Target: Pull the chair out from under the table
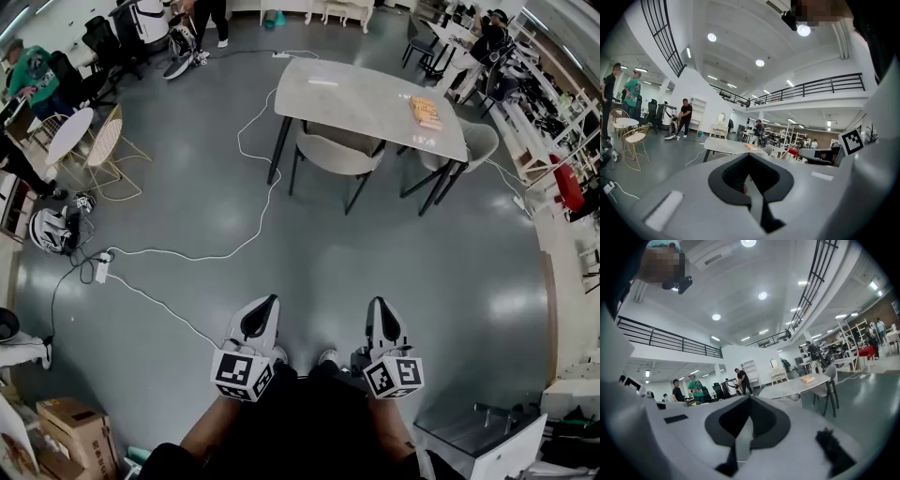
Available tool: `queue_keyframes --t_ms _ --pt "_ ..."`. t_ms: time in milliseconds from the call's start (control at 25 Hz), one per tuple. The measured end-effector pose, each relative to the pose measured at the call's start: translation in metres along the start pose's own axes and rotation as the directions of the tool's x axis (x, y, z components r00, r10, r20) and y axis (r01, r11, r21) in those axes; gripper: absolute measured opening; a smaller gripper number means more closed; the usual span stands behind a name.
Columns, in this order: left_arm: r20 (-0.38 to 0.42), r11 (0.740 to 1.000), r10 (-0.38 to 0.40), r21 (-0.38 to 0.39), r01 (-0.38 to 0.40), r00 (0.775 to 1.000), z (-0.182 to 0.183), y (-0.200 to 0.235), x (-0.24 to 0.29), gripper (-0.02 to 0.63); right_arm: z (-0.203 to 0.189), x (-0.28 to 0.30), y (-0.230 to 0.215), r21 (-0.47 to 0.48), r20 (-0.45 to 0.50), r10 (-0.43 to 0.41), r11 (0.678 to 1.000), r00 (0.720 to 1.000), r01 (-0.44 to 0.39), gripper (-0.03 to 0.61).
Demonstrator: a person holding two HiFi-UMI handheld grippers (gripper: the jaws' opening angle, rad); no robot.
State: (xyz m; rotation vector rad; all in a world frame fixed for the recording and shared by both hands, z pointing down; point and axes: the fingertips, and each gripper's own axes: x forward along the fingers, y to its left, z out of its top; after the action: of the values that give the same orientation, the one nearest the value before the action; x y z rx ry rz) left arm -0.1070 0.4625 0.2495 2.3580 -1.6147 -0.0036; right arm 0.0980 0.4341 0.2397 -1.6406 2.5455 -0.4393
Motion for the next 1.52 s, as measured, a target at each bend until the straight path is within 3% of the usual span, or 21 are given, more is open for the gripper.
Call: queue_keyframes --t_ms 280,800,1160,1520 --pt "-0.008 1.0 -0.022 -0.003 0.022 1.0 -0.001 0.019 0.0 0.006 -0.003 0.007 0.017 -0.008 0.005 -0.017 1.0 1.0 0.017 0.015" --pt "-0.01 1.0 0.004 -0.019 -0.004 1.0 -0.001 0.043 0.024 0.006 -0.004 0.046 0.009 0.0 0.01 -0.012 1.0 1.0 0.012 0.015" --pt "-0.02 1.0 0.004 -0.006 -0.004 1.0 0.008 0.049 0.081 0.006 0.006 0.094 -0.023 0.011 0.01 0.0 1.0 1.0 0.0 0.015" --pt "-0.044 1.0 -0.01 -0.017 0.009 0.999 0.024 0.054 0.172 0.006 0.029 0.166 -0.072 0.035 0.007 0.021 0.999 1.0 -0.021 0.015"
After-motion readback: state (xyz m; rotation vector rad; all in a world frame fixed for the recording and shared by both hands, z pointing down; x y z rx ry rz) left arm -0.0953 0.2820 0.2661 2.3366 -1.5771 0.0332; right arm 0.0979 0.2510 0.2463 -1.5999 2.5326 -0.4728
